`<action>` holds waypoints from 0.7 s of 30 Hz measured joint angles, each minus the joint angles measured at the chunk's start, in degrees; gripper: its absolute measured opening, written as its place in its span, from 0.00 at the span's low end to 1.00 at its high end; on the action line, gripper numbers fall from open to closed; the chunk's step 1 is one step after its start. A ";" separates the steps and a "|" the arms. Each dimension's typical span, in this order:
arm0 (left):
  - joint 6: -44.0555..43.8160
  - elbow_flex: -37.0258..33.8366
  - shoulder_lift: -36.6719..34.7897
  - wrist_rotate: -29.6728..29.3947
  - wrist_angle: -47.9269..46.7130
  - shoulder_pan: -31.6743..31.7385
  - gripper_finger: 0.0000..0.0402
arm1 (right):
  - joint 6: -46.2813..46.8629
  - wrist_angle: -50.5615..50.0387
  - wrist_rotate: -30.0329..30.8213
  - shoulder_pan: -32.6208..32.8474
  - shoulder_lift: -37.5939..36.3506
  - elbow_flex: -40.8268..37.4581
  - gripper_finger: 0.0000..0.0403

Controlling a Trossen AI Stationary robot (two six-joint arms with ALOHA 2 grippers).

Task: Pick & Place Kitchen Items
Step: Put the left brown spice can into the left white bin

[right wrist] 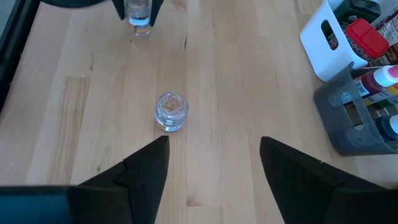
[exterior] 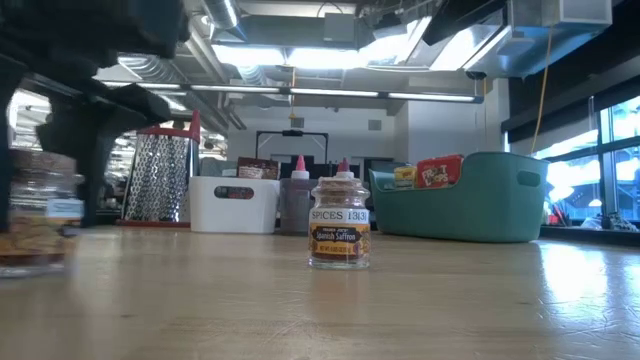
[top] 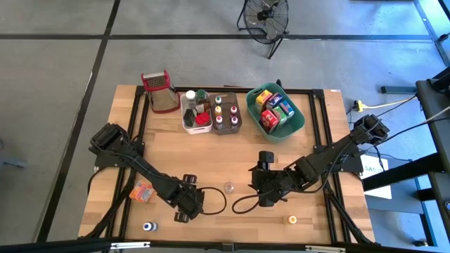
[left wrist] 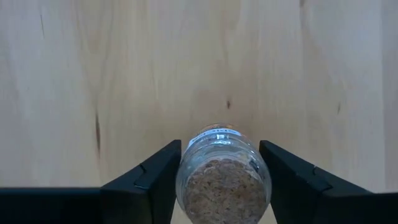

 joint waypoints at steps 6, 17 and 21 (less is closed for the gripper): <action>-0.40 4.12 -0.62 0.56 -9.01 -0.01 0.47 | 0.04 0.02 -0.01 0.00 0.00 0.00 0.63; 0.89 21.30 -0.67 -1.15 -30.13 0.93 0.47 | 0.24 -0.04 -0.66 0.35 0.00 0.00 0.63; 3.13 29.62 -0.67 -7.43 -42.23 1.53 0.47 | 0.24 -0.04 -0.79 0.50 0.00 0.00 0.63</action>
